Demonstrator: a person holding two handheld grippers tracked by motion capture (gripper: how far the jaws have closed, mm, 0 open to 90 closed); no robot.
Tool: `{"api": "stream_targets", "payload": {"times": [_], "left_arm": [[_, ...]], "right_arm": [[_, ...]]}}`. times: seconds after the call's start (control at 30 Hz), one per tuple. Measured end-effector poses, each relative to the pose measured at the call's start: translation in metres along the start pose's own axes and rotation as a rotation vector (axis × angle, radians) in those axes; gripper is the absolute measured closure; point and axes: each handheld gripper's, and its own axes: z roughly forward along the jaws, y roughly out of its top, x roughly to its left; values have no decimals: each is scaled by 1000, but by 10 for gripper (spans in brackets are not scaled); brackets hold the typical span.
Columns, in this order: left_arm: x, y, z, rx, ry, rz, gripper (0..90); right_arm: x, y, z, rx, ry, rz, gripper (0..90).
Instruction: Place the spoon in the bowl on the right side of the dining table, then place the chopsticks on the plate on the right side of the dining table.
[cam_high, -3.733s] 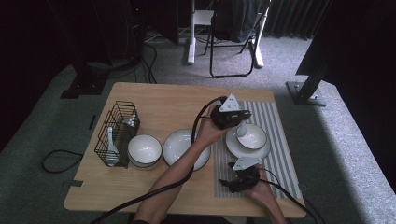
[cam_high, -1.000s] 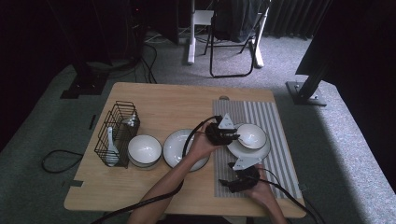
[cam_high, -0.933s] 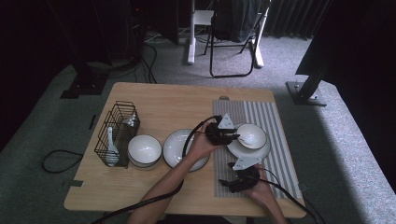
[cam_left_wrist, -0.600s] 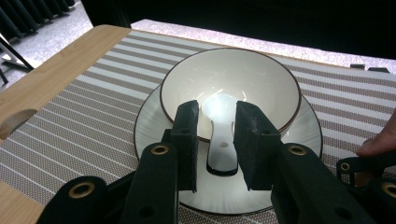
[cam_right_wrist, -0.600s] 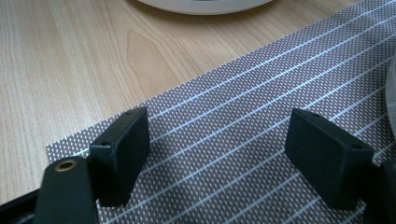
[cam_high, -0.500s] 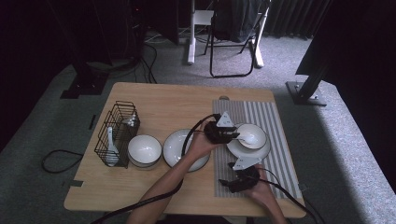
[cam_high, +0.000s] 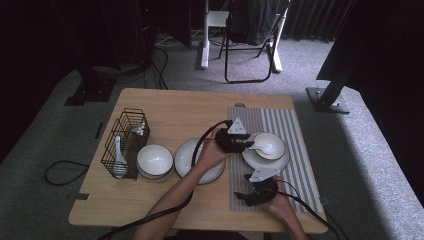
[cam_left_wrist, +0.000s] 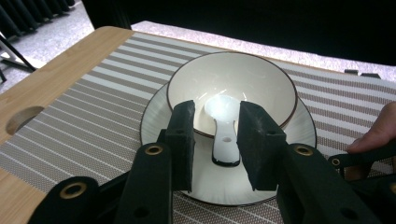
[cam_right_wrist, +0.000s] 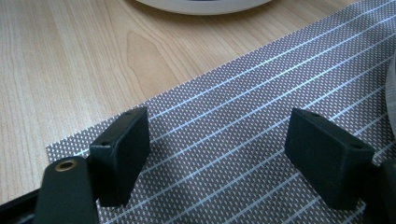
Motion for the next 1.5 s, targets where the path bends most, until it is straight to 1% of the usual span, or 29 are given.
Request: {"api": "stream_targets", "payload": {"times": [0.23,0.4,0.77,0.9,1.17,1.5], "left_arm": [[4,-4,-8,-12,-3,-27,659],[4,-4,-12,-13,-1,-21,655],[9,-6,-21,-17,-2,-35,651],[10,-6,-24,-24,-9,-42,650],[11,-6,-27,-22,-11,-36,650],[18,-13,-37,-33,-1,-68,646]], "right_arm": [[-1,0,0,-1,4,5,215],[-1,0,0,-1,4,5,215],[-1,0,0,-1,3,5,216],[-1,0,0,-1,3,5,216],[-1,0,0,-1,3,5,216],[-1,0,0,-1,3,5,216]]}}
